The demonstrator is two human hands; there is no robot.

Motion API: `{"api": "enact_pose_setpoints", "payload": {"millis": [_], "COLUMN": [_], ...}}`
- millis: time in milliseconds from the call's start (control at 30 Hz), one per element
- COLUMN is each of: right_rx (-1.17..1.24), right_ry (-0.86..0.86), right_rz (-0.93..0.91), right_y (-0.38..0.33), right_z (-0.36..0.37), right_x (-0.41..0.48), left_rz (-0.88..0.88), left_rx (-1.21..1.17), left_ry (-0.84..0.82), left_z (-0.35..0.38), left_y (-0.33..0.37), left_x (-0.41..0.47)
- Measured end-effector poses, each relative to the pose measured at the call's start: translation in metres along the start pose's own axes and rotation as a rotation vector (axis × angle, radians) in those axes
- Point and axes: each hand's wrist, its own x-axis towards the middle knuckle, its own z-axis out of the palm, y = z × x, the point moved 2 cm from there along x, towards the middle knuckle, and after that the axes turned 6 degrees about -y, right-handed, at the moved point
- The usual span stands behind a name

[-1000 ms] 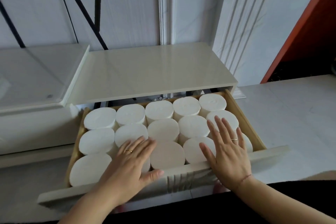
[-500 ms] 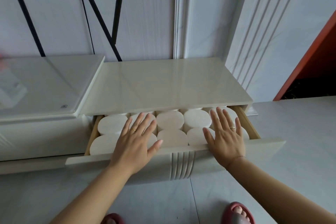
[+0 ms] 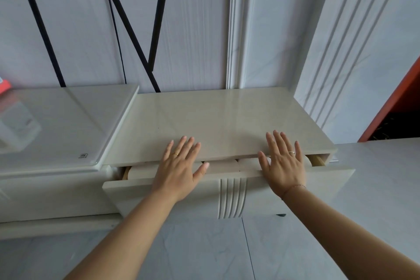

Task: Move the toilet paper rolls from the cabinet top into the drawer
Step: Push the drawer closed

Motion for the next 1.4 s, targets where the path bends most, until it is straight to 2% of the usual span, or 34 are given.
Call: {"api": "enact_pose_setpoints", "payload": {"millis": [933,1167,1267,1400], "right_rx": [0.062,0.101,0.077,0.016], "right_ry": [0.139,0.275,0.178,-0.071], "right_rz": [-0.019,-0.036,-0.017,0.015], "right_y": [-0.004,-0.006,-0.005,-0.006], "right_z": [0.013,0.014,0.012,0.008], "right_x": [0.041,0.04,0.041,0.042], "left_rz": [0.011,0.018,-0.004,-0.069], "left_rx": [0.022,0.02,0.029,0.021], "left_ry": [0.067,0.106,0.107,0.087], "left_z": [0.009,0.009,0.007,0.002], "left_y": [-0.018,-0.017,-0.018,-0.011], "left_x": [0.042,0.042,0.042,0.035]}}
